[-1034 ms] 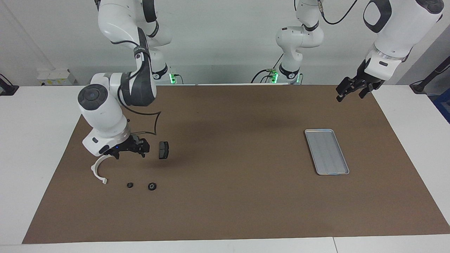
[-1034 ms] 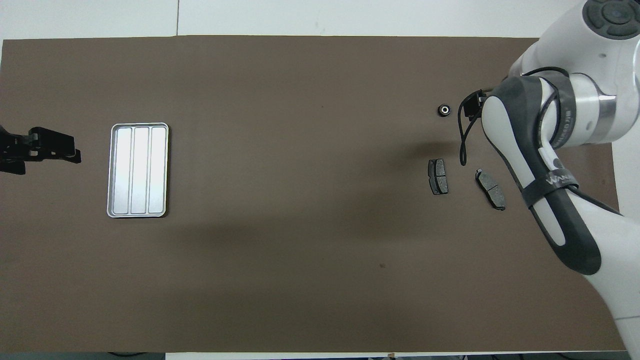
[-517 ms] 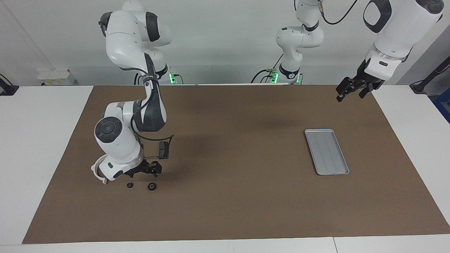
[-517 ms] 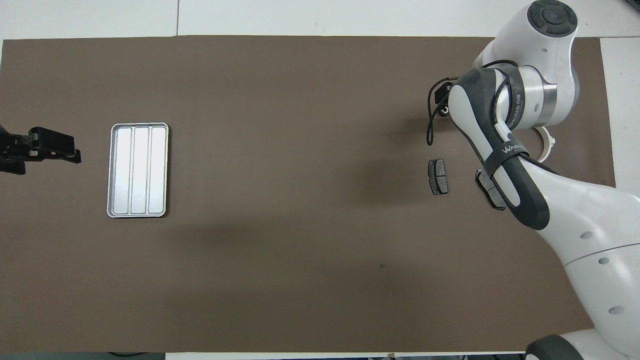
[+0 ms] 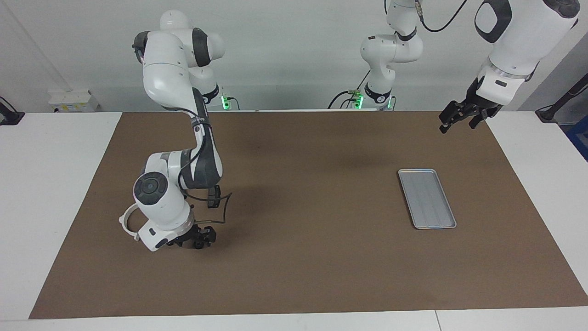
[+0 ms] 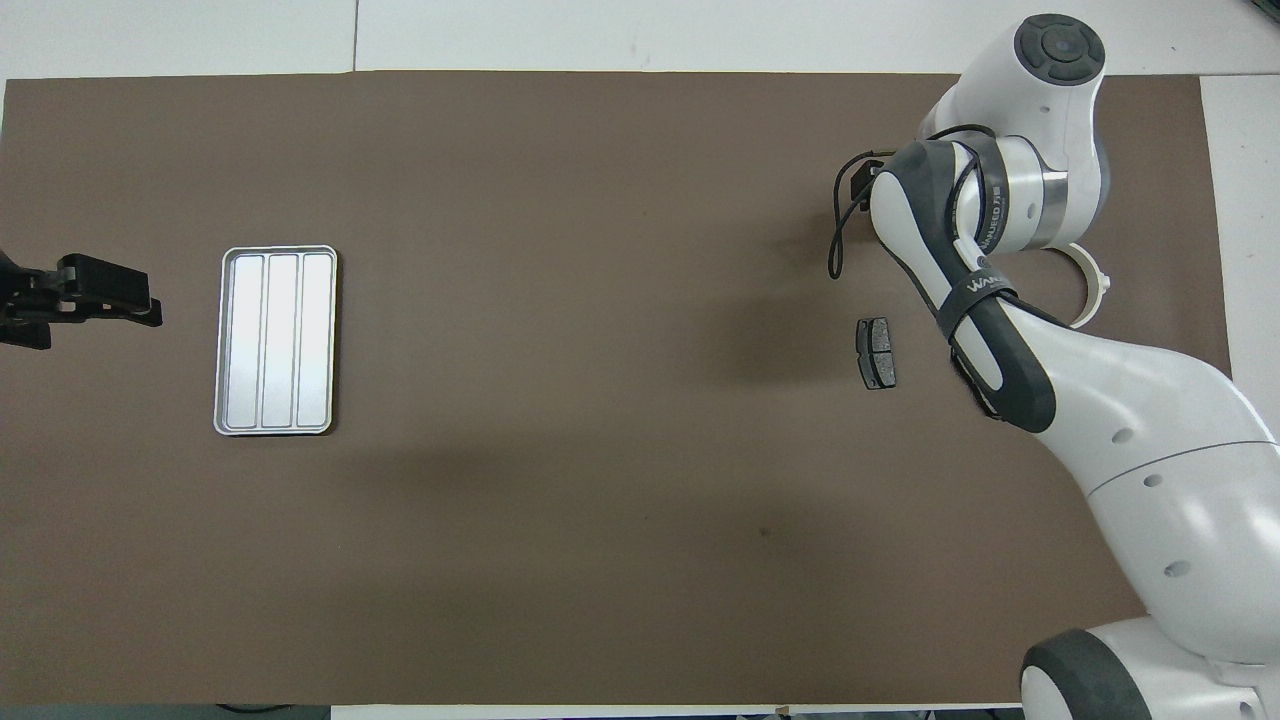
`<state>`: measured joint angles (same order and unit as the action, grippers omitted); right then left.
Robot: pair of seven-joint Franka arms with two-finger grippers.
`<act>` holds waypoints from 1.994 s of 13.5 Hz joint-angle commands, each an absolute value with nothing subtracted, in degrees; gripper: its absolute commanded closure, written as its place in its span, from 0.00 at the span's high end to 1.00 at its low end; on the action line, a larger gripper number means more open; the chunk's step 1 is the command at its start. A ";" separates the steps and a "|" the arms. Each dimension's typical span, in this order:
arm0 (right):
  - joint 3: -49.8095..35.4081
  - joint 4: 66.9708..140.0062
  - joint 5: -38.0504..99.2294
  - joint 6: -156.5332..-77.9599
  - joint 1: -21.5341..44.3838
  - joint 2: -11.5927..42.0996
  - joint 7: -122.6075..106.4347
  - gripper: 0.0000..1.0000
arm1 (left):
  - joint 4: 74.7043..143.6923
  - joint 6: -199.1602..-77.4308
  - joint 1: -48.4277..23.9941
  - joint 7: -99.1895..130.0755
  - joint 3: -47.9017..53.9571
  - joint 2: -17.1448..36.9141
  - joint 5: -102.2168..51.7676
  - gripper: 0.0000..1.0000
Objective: Pick bearing gear from pile to tray
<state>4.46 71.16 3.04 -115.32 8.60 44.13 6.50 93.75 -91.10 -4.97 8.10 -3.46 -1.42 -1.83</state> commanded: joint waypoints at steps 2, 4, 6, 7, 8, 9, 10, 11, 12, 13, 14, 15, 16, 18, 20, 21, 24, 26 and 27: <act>3.60 68.91 3.43 -117.41 7.82 47.11 7.91 0.92 | 94.13 -90.26 -4.75 8.00 -3.34 -2.37 -1.32 1.00; 3.60 68.91 3.43 -117.25 7.91 47.20 8.26 0.92 | 94.13 -90.18 -4.75 8.00 -3.34 -2.37 -1.32 1.00; 3.60 68.91 3.34 -116.55 7.91 47.20 8.26 0.92 | 94.13 -90.26 -4.75 8.00 -3.34 -2.37 -1.32 1.00; 3.69 68.91 3.34 -116.02 7.91 47.02 8.17 0.91 | 94.13 -90.26 -4.75 8.00 -3.34 -2.37 -1.32 1.00; 3.60 68.91 3.43 -114.88 7.91 47.02 8.17 0.89 | 94.13 -90.18 -4.75 8.00 -3.34 -2.37 -1.32 1.00; 3.60 68.91 3.43 -114.00 7.91 47.02 8.17 0.88 | 94.13 -90.18 -4.75 8.00 -3.34 -2.37 -1.32 1.00; 3.60 68.91 3.43 -113.21 7.91 47.11 8.26 0.88 | 94.13 -90.26 -4.75 8.00 -3.34 -2.37 -1.32 1.00; 3.60 68.91 3.25 -112.77 8.00 47.11 8.26 0.87 | 94.13 -90.26 -4.75 8.00 -3.34 -2.37 -1.32 1.00; 3.69 68.91 3.08 -112.76 8.09 47.20 8.26 0.87 | 94.13 -90.18 -4.75 8.00 -3.34 -2.46 -1.32 1.00; 3.60 68.91 2.21 -112.76 8.17 47.20 8.26 0.85 | 94.13 -90.26 -4.75 8.00 -3.34 -2.37 -1.32 1.00; 3.60 68.91 1.07 -112.76 8.35 47.20 8.26 0.85 | 94.13 -90.18 -4.75 8.00 -3.34 -2.37 -1.32 1.00; 3.60 68.91 0.97 -112.76 8.44 47.20 8.26 0.84 | 94.13 -90.26 -4.75 8.00 -3.34 -2.37 -1.32 1.00; 3.60 68.91 0.97 -113.02 8.52 47.20 8.35 0.83 | 94.13 -90.26 -4.75 8.00 -3.34 -2.37 -1.32 1.00; 3.60 68.91 0.97 -113.03 8.61 47.29 8.61 0.76 | 94.13 -90.18 -4.75 8.00 -3.34 -2.37 -1.32 1.00; 3.69 68.91 0.88 -113.03 8.70 47.29 8.61 0.69 | 94.13 -90.26 -4.75 8.00 -3.34 -2.37 -1.32 1.00; 3.69 68.91 0.53 -112.94 8.70 47.20 8.53 0.69 | 94.13 -90.26 -4.75 8.00 -3.34 -2.37 -1.32 1.00; 3.87 68.82 -0.61 -112.94 8.61 47.11 8.44 0.68 | 94.13 -90.26 -4.75 8.00 -3.34 -2.37 -1.32 1.00; 3.78 68.82 -0.62 -112.77 8.53 46.93 8.35 0.65 | 94.13 -90.26 -4.75 8.00 -3.34 -2.37 -1.32 1.00; 3.78 68.82 -0.62 -112.76 8.53 46.93 8.35 0.62 | 94.13 -90.18 -4.75 8.00 -3.34 -2.37 -1.32 1.00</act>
